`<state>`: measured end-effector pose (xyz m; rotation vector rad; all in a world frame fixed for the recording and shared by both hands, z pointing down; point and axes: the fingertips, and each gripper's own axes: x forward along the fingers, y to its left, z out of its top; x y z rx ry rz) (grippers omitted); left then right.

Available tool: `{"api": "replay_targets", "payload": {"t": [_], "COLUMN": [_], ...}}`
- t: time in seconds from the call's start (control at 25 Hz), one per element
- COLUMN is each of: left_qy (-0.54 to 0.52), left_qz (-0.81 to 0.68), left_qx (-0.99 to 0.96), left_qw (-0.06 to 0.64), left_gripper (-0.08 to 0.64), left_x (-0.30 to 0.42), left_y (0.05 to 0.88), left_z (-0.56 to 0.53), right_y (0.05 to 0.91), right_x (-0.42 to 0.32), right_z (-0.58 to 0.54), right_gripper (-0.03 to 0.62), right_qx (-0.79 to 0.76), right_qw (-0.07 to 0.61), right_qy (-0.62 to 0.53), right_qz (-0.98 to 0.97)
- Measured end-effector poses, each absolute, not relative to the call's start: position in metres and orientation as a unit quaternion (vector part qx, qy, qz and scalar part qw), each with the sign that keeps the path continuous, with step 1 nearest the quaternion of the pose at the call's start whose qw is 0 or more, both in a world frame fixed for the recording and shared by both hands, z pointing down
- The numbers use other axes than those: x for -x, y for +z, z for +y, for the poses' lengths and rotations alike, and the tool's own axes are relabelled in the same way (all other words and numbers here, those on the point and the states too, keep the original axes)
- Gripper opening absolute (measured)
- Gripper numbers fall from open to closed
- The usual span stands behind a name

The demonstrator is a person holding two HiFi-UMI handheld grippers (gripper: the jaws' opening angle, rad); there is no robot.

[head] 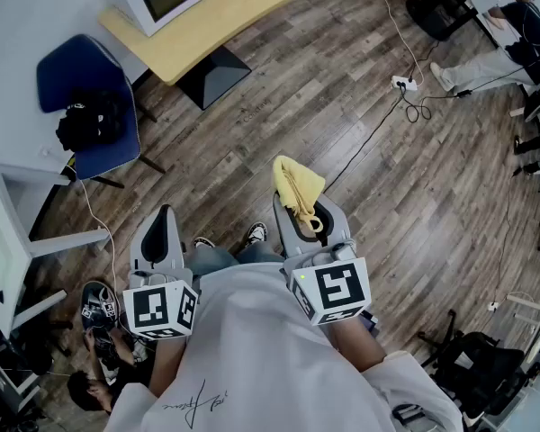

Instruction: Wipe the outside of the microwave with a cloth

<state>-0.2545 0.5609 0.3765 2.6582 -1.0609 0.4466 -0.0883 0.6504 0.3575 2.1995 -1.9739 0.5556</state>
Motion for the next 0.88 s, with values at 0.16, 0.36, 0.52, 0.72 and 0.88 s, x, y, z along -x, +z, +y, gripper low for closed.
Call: {"api": "replay_targets", "payload": {"t": [0.16,0.36,0.52,0.72,0.88], "left_qy": [0.170,0.161,0.152,0.142,0.131], "left_qz": [-0.359,-0.347,-0.344,-0.340,-0.338], "left_qx": [-0.909,-0.917,-0.919,-0.921,-0.923], "left_qw": [0.125,0.117,0.118,0.124,0.126], "left_gripper": [-0.006,-0.006,-0.006,-0.006,-0.006], "left_x": [0.240,0.215,0.206,0.197,0.185], "left_y": [0.386,0.378,0.373,0.373,0.370], "left_z": [0.573,0.578,0.574,0.561,0.542], "right_y": [0.361,0.358,0.358,0.364,0.364], "right_x": [0.069,0.050,0.046,0.043,0.034], "right_z": [0.666,0.675,0.673,0.658,0.639], "right_gripper": [0.121,0.124,0.129,0.124,0.124], "right_qx": [-0.735,-0.740,-0.738,-0.731,-0.729], "right_qw": [0.066,0.038,0.041,0.059,0.066], "right_qy": [0.189,0.188,0.187,0.192,0.191], "right_qz": [-0.648,-0.645,-0.647,-0.653,-0.654]}}
